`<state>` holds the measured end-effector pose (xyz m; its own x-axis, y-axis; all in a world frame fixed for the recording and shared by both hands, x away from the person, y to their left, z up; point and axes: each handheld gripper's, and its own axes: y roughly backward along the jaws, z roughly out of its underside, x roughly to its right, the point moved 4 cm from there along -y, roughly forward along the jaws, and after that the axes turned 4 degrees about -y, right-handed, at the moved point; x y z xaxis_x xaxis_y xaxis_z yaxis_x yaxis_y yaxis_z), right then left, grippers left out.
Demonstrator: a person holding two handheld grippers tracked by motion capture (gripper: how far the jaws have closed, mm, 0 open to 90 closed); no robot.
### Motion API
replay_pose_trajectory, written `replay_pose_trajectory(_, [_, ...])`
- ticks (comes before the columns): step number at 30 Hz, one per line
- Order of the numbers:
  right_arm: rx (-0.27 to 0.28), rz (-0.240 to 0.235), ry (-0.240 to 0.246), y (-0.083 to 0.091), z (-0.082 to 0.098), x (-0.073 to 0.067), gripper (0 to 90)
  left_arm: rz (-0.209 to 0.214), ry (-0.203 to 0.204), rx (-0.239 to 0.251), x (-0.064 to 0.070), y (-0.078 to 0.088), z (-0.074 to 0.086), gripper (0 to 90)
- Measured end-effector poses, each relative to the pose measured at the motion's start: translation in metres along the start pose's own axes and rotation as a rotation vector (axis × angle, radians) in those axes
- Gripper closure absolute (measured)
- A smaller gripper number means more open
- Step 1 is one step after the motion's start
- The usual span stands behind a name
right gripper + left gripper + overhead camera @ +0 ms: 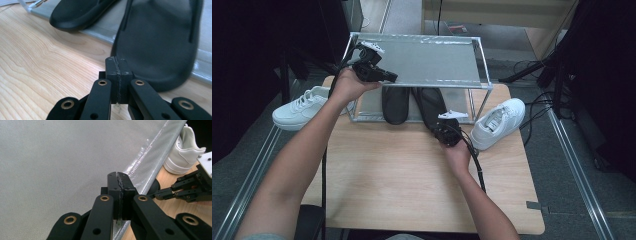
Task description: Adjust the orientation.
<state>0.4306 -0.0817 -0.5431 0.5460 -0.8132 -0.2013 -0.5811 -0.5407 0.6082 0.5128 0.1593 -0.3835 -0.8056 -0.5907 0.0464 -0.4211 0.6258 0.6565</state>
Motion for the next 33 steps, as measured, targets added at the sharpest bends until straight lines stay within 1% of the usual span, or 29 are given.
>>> replay_pose_trajectory(2, [0.011,0.005,-0.001,0.000,-0.002,-0.002,90.0,0.002,-0.002,-0.001,0.000,0.000,0.000,89.9])
replay_pose_trajectory(4, [0.010,0.009,0.002,0.002,-0.001,-0.001,90.0,0.001,-0.001,0.000,0.000,0.000,0.000,89.9])
replay_pose_trajectory(6, [0.011,0.031,0.014,0.007,0.000,0.001,90.0,0.003,-0.005,-0.002,-0.001,0.000,0.000,89.9])
replay_pose_trajectory(9, [0.026,0.039,-0.005,0.016,0.001,0.007,90.0,0.000,-0.002,-0.002,0.000,0.000,0.000,89.9])
replay_pose_trajectory(12, [0.033,0.059,-0.014,0.023,0.004,0.015,90.0,0.000,0.000,-0.002,0.000,0.000,0.000,89.9])
replay_pose_trajectory(14, [0.035,0.078,-0.024,0.026,0.007,0.020,90.0,0.000,0.000,-0.002,0.000,0.000,0.000,89.9])
replay_pose_trajectory(16, [0.059,0.102,-0.016,0.029,0.010,0.024,90.0,0.000,0.000,-0.002,0.000,0.000,0.000,89.9])
replay_pose_trajectory(19, [0.045,0.120,-0.031,0.028,0.013,0.029,90.0,0.000,-0.002,-0.002,-0.001,0.000,0.000,89.9])
replay_pose_trajectory(22, [0.041,0.163,-0.042,0.027,0.016,0.033,90.0,0.001,-0.001,0.000,0.000,0.000,0.000,89.9])
replay_pose_trajectory(24, [0.037,0.174,-0.053,0.025,0.017,0.037,90.0,0.001,-0.006,-0.002,0.000,0.000,0.000,89.9])
replay_pose_trajectory(25, [0.036,0.177,-0.058,0.024,0.017,0.038,90.0,0.001,-0.006,-0.002,0.000,0.000,0.000,89.9])
replay_pose_trajectory(26, [0.033,0.169,-0.073,0.022,0.017,0.039,90.0,-0.002,-0.010,-0.001,0.000,0.000,0.000,89.9])
replay_pose_trajectory(28, [0.029,0.161,-0.088,0.019,0.017,0.039,90.0,-0.003,-0.010,0.000,0.000,0.000,0.000,89.9])
replay_pose_trajectory(30, [0.026,0.157,-0.079,0.016,0.015,0.038,90.0,0.001,-0.006,0.000,0.000,0.000,0.000,89.9])
replay_pose_trajectory(33, [0.022,0.146,-0.080,0.011,0.012,0.035,90.0,0.001,-0.003,0.001,0.000,0.000,0.000,89.9])
